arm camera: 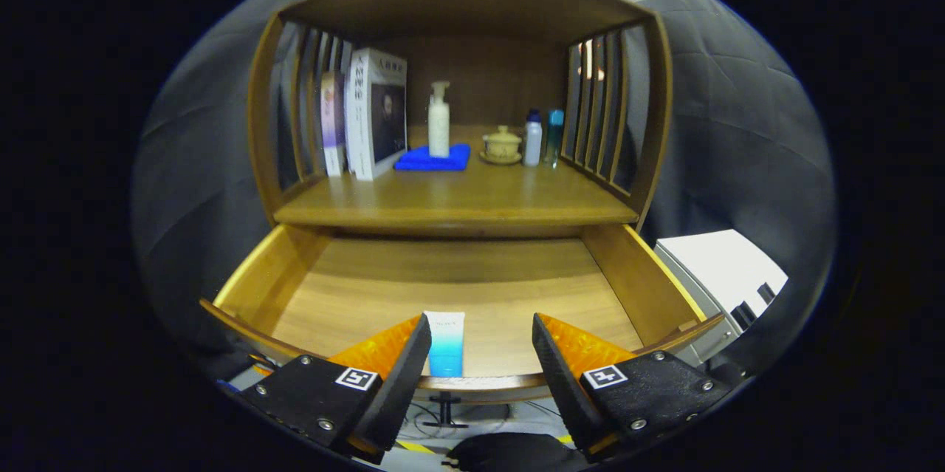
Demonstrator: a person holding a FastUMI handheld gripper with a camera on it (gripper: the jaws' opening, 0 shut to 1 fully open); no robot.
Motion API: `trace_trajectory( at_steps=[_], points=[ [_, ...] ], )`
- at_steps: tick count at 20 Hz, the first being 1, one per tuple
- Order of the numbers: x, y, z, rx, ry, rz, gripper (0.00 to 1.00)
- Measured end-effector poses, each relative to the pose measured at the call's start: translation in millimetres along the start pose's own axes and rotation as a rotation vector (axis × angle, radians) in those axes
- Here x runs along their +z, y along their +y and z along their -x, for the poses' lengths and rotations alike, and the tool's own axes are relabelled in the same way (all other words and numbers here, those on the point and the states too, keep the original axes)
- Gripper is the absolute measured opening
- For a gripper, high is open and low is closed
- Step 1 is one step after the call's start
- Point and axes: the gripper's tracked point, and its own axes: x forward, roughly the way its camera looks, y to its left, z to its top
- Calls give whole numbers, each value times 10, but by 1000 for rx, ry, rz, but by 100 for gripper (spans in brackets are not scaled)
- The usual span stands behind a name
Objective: Pull open the drawer, take out the items inside it, and place them on the countertop above the cabinet.
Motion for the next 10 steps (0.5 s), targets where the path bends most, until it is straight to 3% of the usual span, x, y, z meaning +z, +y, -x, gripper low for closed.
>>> trace_trajectory(
  at_steps=[4, 10],
  points=[
    [-38, 203, -320, 51, 101, -13, 86],
    [-292, 240, -582, 53, 282, -35, 87]
  ],
)
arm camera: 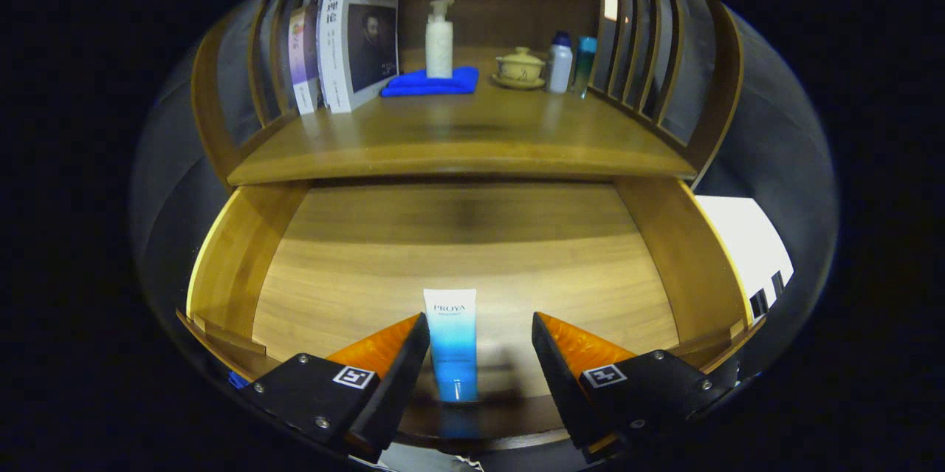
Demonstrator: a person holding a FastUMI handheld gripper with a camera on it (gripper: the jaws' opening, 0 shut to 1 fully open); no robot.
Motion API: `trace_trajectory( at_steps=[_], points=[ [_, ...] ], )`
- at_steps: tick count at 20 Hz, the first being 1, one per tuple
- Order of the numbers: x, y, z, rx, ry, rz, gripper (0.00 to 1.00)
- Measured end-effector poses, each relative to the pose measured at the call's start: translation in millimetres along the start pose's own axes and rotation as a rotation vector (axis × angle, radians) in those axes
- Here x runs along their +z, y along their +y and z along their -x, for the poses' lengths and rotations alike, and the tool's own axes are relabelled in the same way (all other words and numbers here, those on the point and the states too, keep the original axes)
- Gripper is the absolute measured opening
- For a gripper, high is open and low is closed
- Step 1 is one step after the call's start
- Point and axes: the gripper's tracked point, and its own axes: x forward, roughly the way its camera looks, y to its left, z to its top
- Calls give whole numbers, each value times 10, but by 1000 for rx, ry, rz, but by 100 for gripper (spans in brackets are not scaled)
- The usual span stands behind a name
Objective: Pull open the drawer, take out the items inside it, and place them on the countertop above the cabinet.
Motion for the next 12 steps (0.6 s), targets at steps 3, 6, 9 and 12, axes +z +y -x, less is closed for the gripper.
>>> trace_trajectory(
  at_steps=[3, 6, 9, 12],
  points=[
    [-70, 92, -146, 33, 75, -18, 87],
    [-168, 161, -264, 47, 158, -23, 87],
    [-219, 182, -335, 33, 204, -7, 87],
    [-342, 224, -393, 26, 267, 28, 87]
  ],
)
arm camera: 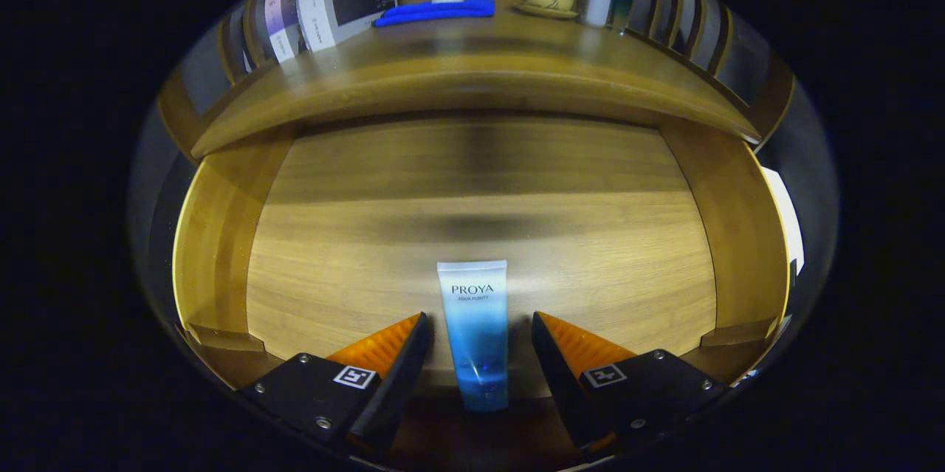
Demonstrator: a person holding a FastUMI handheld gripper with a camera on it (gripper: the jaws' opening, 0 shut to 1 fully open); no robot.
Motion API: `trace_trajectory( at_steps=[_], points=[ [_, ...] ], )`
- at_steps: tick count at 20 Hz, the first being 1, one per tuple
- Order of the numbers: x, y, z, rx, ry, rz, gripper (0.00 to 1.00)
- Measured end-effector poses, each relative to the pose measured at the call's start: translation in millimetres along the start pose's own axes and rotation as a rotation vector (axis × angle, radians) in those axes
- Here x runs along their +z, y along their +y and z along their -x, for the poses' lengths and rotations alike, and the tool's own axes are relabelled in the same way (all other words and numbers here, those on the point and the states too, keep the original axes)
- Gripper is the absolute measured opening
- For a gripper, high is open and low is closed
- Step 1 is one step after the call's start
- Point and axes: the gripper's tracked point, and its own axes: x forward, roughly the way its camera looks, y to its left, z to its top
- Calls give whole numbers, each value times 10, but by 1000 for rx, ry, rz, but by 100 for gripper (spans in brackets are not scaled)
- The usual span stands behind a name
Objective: Pull open the drawer, take out the items inside it, and place them on the countertop above the cabinet.
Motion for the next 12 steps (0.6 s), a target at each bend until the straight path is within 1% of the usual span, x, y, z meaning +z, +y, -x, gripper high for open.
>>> trace_trajectory(
  at_steps=[2, 3, 4, 5, 8, 10, 12],
  points=[
    [-58, 8, -42, -8, 54, 14, 82],
    [-74, 32, -58, 10, 80, 8, 78],
    [-101, 40, -79, 16, 96, -16, 77],
    [-89, 33, -81, 14, 105, -32, 72],
    [-83, 13, -82, 5, 136, -36, 72],
    [-93, 7, -113, -3, 130, -59, 72],
    [-64, -17, -81, -16, 106, -105, 58]
  ],
)
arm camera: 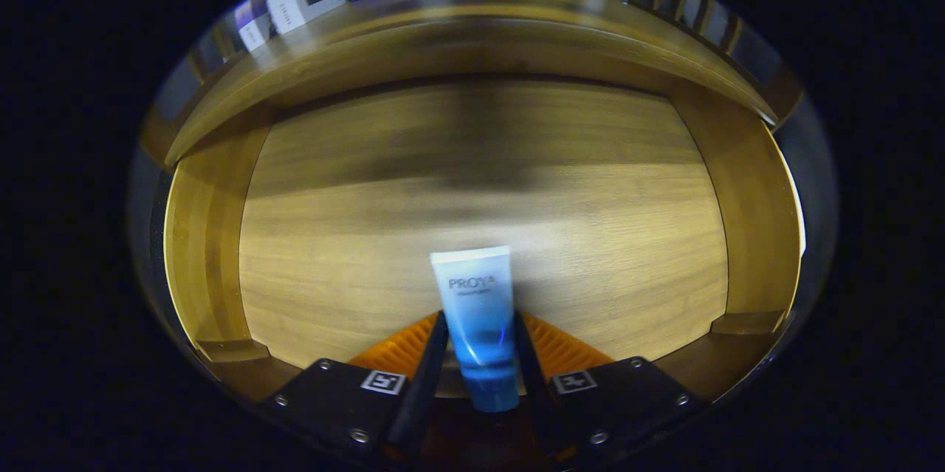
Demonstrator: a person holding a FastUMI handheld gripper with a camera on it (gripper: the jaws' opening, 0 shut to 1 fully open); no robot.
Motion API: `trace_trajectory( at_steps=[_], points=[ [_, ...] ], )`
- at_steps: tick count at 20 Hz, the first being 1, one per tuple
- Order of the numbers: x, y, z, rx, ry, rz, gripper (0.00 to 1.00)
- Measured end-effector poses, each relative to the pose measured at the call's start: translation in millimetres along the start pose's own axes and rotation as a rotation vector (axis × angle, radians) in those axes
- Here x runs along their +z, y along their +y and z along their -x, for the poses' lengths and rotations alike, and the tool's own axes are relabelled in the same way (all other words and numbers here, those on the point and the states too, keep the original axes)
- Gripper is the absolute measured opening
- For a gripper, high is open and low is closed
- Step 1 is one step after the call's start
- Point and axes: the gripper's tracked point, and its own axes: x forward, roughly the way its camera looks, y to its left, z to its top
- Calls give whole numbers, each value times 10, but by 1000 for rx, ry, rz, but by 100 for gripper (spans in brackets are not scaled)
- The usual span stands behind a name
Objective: Pull open the drawer, take out the items inside it, and place them on the countertop above the cabinet.
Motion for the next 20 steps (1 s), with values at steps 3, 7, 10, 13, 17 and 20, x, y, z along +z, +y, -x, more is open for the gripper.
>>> trace_trajectory(
  at_steps=[3, 7, 10, 13, 17, 20],
  points=[
    [28, 22, 14, -4, -39, -5, 51],
    [51, 17, 35, 3, -101, -16, 48],
    [53, 25, 73, 25, -147, -44, 48],
    [188, 151, 194, 83, -246, -26, 48],
    [326, 135, 440, 74, -342, 12, 48],
    [463, 138, 642, 85, -418, 15, 48]
  ],
)
